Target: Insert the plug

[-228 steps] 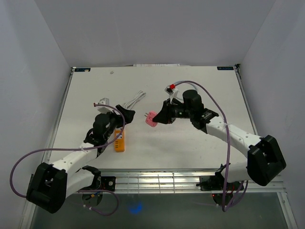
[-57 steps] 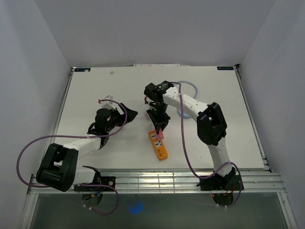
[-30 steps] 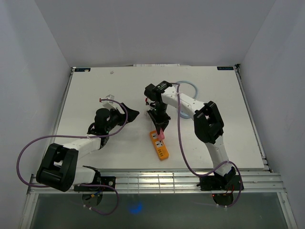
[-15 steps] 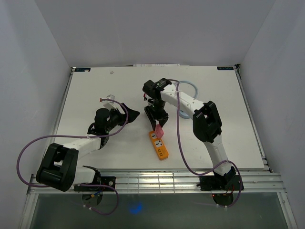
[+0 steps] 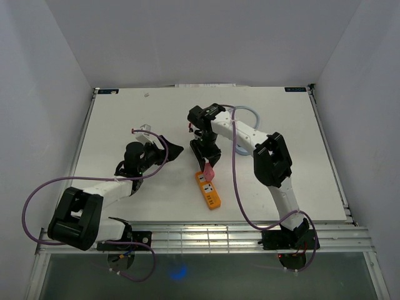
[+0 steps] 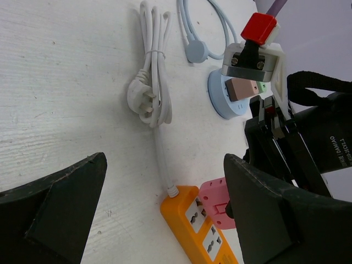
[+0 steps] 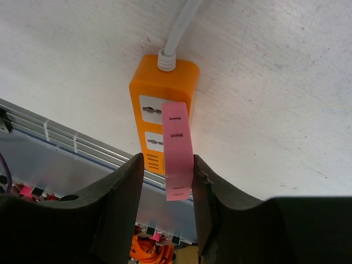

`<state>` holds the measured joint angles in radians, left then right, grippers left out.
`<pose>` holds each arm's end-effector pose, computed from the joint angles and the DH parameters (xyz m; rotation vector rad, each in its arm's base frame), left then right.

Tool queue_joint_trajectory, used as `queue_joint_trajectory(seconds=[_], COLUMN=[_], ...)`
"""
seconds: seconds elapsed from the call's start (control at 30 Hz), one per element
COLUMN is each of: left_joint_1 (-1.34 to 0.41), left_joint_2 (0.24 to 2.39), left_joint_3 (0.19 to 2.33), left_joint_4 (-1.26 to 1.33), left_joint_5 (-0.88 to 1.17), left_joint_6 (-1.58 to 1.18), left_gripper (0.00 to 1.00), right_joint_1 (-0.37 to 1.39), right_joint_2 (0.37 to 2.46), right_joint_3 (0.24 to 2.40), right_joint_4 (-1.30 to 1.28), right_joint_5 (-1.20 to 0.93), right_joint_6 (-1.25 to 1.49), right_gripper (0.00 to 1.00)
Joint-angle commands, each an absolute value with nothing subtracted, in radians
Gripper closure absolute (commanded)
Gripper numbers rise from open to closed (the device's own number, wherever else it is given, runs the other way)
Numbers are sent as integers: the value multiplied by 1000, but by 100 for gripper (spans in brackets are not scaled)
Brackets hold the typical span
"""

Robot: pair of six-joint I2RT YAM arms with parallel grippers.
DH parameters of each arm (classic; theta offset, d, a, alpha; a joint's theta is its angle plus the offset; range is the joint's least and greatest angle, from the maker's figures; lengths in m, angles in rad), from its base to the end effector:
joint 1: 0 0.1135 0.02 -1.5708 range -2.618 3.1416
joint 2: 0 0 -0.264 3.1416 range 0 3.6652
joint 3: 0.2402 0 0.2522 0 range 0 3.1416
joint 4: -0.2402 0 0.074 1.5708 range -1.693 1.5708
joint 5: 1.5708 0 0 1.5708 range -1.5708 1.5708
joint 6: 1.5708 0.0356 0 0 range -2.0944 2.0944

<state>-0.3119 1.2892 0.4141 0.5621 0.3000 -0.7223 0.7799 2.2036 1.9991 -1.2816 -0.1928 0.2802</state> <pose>0.2370 -0.0875 0.1843 -0.1904 1.9836 -0.9725 0.3062 0.3124 0.2268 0.7788 -3.0007 -0.3250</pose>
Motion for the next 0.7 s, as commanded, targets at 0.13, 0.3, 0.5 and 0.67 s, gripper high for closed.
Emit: queue_joint_trajectory(seconds=[0.13,0.3,0.5,0.67], left_joint_1=[-314,-314,-314,-314], left_joint_2=[1295,1289,1287,1287], left_joint_3=[411,408,410,408], left_joint_4=[594,594,594,594], left_joint_5=[314,310,305,305], left_joint_6=[-712,-709,-704,-703], left_gripper=[2,2,2,2], right_joint_1=[781,784,784,785], right_joint_2=[2083,2013,1968,1945], right_joint_3=[1907,1800,1747,1692], right_joint_4=[-1240,-1143,-1098,-1043], right_joint_5=[-183,-184,-173,-149], right_joint_6=[304,327,344,367], right_gripper=[63,57,53,53])
